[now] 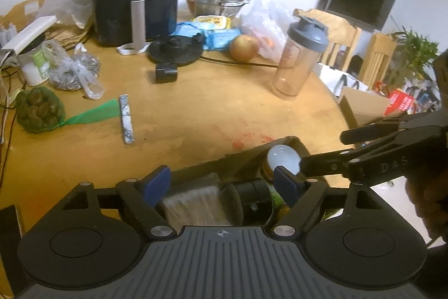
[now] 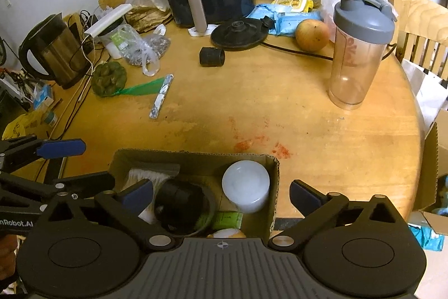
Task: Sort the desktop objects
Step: 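Lower the black puck into the box and open left while right drops the piggy bank in, then move the left gripper to the marble-patterned strip and close on it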
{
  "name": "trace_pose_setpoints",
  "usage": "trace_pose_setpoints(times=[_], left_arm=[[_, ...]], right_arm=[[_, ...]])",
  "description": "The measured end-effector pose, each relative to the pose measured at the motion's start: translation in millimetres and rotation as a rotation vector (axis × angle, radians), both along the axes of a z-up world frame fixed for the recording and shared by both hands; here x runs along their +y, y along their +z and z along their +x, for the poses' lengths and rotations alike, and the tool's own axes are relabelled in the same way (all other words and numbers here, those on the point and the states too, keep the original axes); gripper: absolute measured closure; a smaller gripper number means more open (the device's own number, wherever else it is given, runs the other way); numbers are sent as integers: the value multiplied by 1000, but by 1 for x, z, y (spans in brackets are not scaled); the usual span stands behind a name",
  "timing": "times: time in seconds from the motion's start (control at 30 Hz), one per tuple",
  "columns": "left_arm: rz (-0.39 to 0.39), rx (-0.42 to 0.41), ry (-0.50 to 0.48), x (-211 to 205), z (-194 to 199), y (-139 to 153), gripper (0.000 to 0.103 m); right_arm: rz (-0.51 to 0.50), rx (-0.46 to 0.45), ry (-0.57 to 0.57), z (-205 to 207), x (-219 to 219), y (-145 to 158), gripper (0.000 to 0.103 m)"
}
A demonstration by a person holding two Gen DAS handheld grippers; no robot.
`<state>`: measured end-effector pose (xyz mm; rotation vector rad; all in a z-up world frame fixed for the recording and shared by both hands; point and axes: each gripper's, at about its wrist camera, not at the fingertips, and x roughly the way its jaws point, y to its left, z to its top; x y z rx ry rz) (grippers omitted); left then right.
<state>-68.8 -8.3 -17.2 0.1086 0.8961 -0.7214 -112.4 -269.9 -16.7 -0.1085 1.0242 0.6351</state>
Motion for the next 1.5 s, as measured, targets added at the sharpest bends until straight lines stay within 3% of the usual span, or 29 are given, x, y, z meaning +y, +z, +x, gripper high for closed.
trace_pose_setpoints(times=[0.27, 0.53, 0.77, 1.03, 1.5], left_arm=[[16, -11, 56, 9, 4, 2, 20], [-3, -18, 169, 21, 14, 2, 0], [15, -30, 218, 26, 24, 2, 0], [48, 15, 226, 22, 39, -2, 0], [65, -32, 236, 11, 85, 8, 0]], right_arm=[[-2, 4, 10, 2, 6, -1, 0], [-4, -3, 38, 4, 15, 0, 0], [-8, -8, 57, 10, 21, 1, 0], [-3, -8, 69, 23, 30, 2, 0], [25, -23, 52, 58, 42, 11, 0]])
